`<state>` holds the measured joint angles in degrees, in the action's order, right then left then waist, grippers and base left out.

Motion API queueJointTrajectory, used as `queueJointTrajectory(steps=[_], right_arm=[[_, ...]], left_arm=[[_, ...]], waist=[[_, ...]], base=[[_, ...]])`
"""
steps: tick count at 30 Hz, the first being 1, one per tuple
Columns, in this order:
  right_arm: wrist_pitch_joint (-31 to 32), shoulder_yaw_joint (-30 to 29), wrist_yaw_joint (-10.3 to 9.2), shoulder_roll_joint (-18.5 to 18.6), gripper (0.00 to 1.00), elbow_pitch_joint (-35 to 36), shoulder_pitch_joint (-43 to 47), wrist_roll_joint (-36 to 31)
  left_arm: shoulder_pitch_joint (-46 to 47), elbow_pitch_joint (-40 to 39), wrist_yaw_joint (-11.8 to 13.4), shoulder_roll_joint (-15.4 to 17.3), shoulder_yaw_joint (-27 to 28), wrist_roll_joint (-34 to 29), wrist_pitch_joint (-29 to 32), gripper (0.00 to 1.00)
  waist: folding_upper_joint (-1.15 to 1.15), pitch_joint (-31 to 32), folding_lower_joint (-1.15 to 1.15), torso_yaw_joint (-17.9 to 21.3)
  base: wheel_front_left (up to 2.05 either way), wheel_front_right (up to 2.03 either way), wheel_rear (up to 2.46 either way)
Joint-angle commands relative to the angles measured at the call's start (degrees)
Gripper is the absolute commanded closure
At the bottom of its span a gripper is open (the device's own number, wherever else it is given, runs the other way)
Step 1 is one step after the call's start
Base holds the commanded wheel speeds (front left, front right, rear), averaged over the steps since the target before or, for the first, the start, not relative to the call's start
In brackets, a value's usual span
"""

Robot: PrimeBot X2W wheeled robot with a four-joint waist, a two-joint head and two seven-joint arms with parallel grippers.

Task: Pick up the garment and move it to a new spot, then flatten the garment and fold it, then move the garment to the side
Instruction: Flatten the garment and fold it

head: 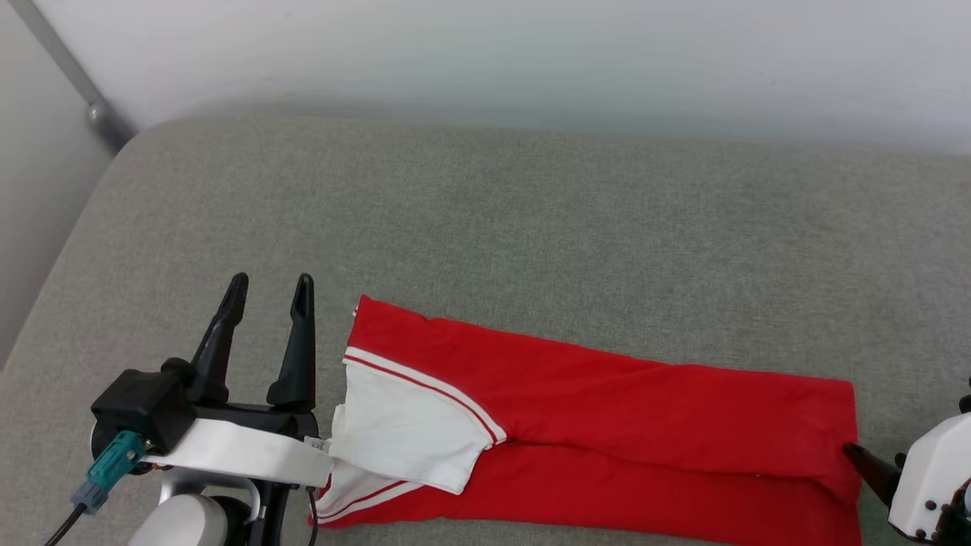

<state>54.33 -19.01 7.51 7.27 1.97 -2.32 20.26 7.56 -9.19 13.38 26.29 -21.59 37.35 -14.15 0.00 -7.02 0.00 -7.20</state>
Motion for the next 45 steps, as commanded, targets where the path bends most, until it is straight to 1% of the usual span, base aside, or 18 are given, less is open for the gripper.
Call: queueJointTrajectory(steps=[1,3,4,10,11,12,13,14,21,26,29,34,41,45], right_arm=[[-0.4,0.0,-0.05,-0.1,0.00,-0.1,-0.9,-0.5],[-0.6,0.0,-0.05,-0.6,0.00,-1.2,-1.8,-0.3],[-0.4,0.6,-0.05,-1.3,0.00,-4.7,-2.5,0.1],[-0.3,1.5,-0.05,-2.5,0.00,-10.7,-2.7,1.3],[-0.1,1.8,-0.05,-2.6,0.18,-11.5,-2.8,1.3],[-0.1,2.1,-0.05,-2.7,0.59,-12.2,-3.0,1.7],[-0.3,2.3,-0.05,-2.9,0.67,-12.7,-3.1,2.1],[-1.0,3.2,-0.05,-2.8,1.00,-13.1,-4.0,3.0],[-3.3,4.3,-0.05,-0.2,1.00,-12.0,-5.2,4.4],[-3.5,5.0,-0.05,1.8,1.00,-10.0,-5.2,5.4],[-3.0,4.3,-0.05,2.7,1.00,-9.3,-5.1,5.7],[-2.1,0.4,-0.05,4.4,1.00,-8.2,-5.6,4.7],[-0.8,-8.7,-0.05,7.0,1.00,-6.4,-5.3,2.7],[0.3,-11.0,-0.05,7.3,1.00,-5.6,-5.7,2.7]], left_arm=[[0.7,0.1,-0.2,-0.3,0.1,-0.4,-0.2,0.00],[1.4,0.3,-0.6,-0.7,0.3,-0.7,-0.4,0.00],[2.4,0.9,-1.0,-1.0,0.5,-1.6,-0.7,0.00],[3.4,0.6,-0.8,-1.3,0.2,-2.8,-0.8,0.00],[3.4,0.6,-0.8,-1.3,0.2,-3.0,-0.8,0.00],[3.4,0.7,-0.9,-1.2,0.1,-2.9,-0.8,0.00],[3.5,0.7,-0.9,-1.2,0.1,-2.9,-0.8,0.00],[3.4,0.9,-0.8,-0.8,0.0,-3.2,-0.6,0.00],[2.6,0.8,-0.1,0.0,-0.6,-4.0,0.1,0.00],[1.2,0.6,1.3,0.7,-0.6,-4.5,1.1,0.00],[0.4,0.1,2.3,1.3,-0.4,-4.8,1.7,0.00],[-0.2,-1.2,3.1,1.7,-0.5,-5.1,2.3,0.00],[-1.4,-1.4,4.1,1.9,-0.4,-5.3,2.1,0.00],[-2.4,-1.2,4.0,1.7,0.3,-4.3,1.8,0.00]], waist=[[0.00,-1.5,0.00,-1.2],[0.00,-2.6,0.00,-1.8],[0.00,-4.2,0.00,-2.3],[0.00,-5.4,0.00,-2.1],[0.00,-5.5,0.00,-2.0],[0.00,-5.6,0.00,-1.9],[0.00,-5.6,0.00,-1.8],[0.00,-5.5,0.00,-1.6],[0.00,-3.6,0.00,-1.1],[0.00,-0.9,0.00,0.0],[0.00,0.1,0.00,0.9],[0.00,0.6,0.00,2.4],[0.00,1.0,0.00,4.3],[0.00,1.4,0.00,5.5]], base=[[0.00,0.00,0.00],[0.00,0.00,0.00],[0.00,0.00,0.00],[0.00,0.00,0.00],[0.00,0.00,0.00],[0.00,0.00,0.00],[0.00,0.00,0.00],[0.00,0.00,0.00],[0.00,0.00,0.00],[0.00,0.00,0.00],[0.00,0.00,0.00],[0.00,0.00,0.00],[0.00,0.00,0.00],[0.00,0.00,0.00]])
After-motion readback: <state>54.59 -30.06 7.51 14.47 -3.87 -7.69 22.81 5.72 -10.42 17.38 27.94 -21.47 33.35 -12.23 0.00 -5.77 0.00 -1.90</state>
